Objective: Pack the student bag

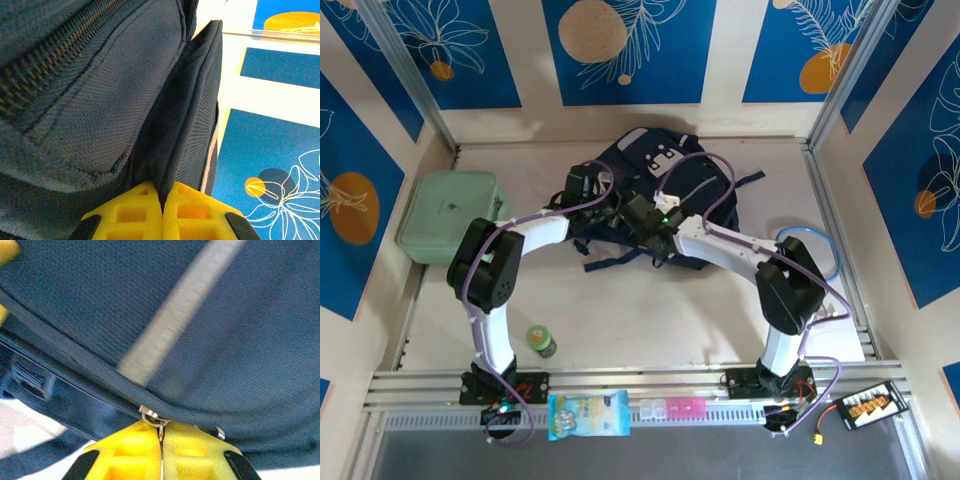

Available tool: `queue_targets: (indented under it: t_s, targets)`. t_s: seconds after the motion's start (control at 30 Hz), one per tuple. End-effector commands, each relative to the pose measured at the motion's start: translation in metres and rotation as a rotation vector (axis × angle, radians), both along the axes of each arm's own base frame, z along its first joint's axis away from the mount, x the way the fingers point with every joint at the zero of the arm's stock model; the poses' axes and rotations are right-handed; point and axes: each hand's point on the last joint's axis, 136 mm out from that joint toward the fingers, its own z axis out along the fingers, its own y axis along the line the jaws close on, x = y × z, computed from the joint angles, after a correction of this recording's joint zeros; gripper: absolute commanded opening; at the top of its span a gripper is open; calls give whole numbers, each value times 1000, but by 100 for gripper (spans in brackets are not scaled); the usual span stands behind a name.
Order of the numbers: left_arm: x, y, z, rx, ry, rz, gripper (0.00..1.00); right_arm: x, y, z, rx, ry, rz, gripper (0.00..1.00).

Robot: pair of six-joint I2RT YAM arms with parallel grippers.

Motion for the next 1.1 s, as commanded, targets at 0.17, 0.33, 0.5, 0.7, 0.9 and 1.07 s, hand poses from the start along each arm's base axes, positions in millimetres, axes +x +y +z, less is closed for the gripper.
queue_targets:
  t_s: [0.17, 0.33, 0.5, 0.7, 0.9, 1.07]
  targets:
    - [13, 11, 20, 5, -103, 11, 0, -47, -50, 12, -77, 61, 3, 5]
    - [12, 15, 17, 26, -103, 5, 0, -40, -74, 13, -97, 77, -1, 5]
    - [9, 18, 13, 44, -101, -9, 0, -19, -90, 10, -100, 90, 72, 5]
    - [7, 17, 9, 67, -108, -43, 0, 5, -93, -4, 24, 129, 134, 6]
    - [5, 32, 12, 137, -149, -75, 31, 6, -48, -4, 129, 129, 302, 3]
    - [-11, 65, 23, 262, -211, -71, 50, 8, 8, 11, 171, 96, 479, 0]
